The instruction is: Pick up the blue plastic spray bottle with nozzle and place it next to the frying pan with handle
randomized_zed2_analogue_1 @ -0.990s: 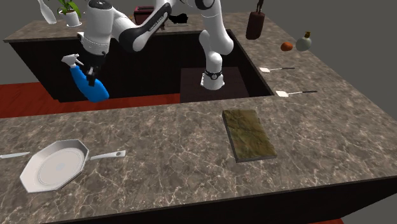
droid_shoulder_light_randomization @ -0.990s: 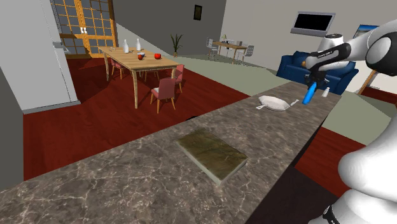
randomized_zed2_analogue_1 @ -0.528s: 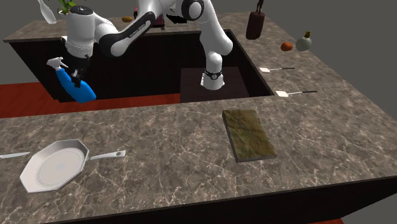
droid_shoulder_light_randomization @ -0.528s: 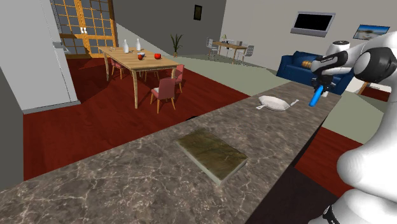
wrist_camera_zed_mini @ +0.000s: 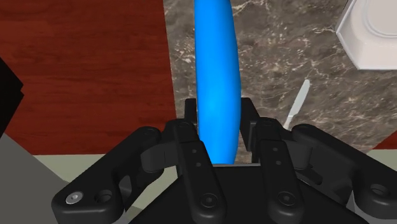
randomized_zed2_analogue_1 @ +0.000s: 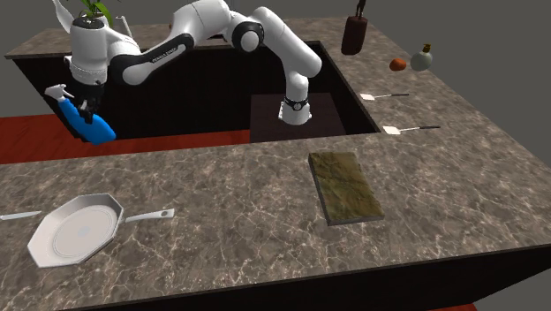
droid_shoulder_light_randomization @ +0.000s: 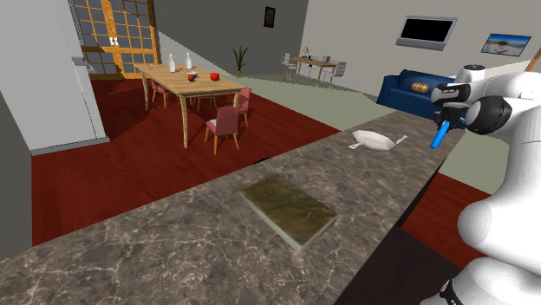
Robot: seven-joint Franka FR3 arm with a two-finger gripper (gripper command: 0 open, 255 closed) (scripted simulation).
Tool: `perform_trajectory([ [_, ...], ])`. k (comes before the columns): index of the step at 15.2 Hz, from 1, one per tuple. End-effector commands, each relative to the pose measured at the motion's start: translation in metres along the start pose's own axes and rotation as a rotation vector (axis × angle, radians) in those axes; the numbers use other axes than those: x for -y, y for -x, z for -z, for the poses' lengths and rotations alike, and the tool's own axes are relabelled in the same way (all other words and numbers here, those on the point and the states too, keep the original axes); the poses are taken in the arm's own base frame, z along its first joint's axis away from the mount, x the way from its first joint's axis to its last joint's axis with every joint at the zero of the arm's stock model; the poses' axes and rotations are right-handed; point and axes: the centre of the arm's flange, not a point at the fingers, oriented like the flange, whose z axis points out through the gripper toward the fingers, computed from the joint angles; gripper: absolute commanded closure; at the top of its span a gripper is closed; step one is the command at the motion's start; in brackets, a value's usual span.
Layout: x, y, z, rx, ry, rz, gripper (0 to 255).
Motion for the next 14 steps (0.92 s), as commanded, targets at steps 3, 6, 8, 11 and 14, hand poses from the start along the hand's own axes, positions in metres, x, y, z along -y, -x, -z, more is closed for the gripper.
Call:
perform_trajectory([
  [3, -0.003, 0.006, -0.019, -0.001, -0.001, 0.001, 255],
  [6, -0.003, 0.013, -0.033, -0.001, -0.001, 0.001, 255],
  [8, -0.003, 0.018, -0.042, -0.001, -0.001, 0.001, 255],
  [11, -0.003, 0.025, -0.056, -0.001, -0.001, 0.001, 255],
  [14, -0.003, 0.032, -0.071, -0.001, -0.001, 0.001, 255],
])
